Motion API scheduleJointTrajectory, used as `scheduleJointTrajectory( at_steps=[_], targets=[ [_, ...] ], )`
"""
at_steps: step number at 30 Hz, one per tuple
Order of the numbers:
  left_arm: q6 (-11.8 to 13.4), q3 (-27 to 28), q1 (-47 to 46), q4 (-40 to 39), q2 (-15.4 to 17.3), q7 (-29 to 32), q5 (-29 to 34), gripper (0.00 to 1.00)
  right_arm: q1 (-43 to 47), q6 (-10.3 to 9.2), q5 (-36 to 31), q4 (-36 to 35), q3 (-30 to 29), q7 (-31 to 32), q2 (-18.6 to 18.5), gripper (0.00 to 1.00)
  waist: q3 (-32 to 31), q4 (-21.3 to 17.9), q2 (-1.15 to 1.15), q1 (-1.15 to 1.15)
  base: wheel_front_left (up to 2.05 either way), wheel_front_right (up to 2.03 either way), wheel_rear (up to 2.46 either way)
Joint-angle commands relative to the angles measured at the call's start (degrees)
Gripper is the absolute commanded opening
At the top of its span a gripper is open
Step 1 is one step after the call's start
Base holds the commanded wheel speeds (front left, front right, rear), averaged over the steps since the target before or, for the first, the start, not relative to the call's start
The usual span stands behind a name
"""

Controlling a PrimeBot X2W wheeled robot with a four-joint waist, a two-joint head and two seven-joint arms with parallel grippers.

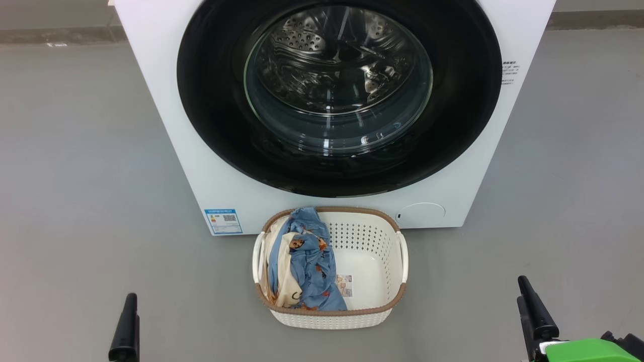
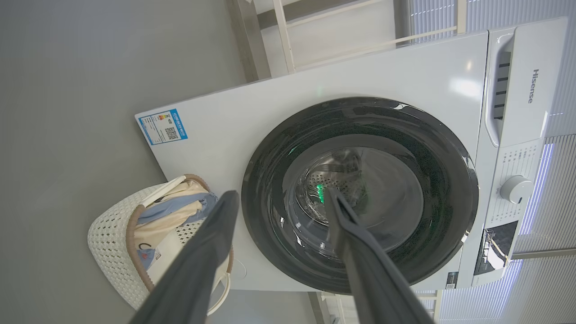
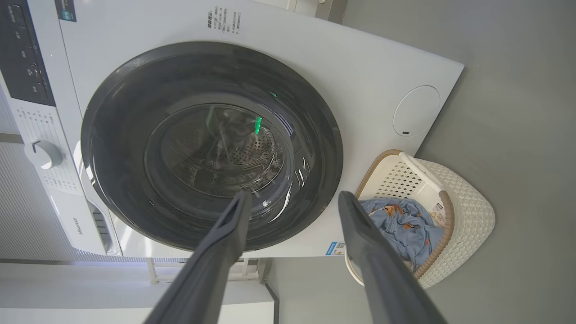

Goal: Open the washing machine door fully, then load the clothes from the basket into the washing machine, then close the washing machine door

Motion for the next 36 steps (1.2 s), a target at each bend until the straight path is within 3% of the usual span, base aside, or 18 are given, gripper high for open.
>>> scheduleJointTrajectory(
  at_steps=[1, 36],
  targets=[
    [0.0, 0.2, -0.6, -1.9, 1.1, -0.6, 1.9, 1.00, -1.3, 0.02, -1.5, -1.6, 0.6, -0.7, -0.8, 1.00, 0.0, 0.0, 0.00, -0.01, 0.00, 0.00, 0.00],
    [-0.1, -2.5, 1.4, -4.8, 2.4, -6.3, 26.0, 1.00, -0.5, 0.04, -22.3, -1.8, 6.2, -6.4, -3.6, 1.00, -0.2, 1.1, 0.00, -0.01, 0.00, 0.00, 0.00]
  ],
)
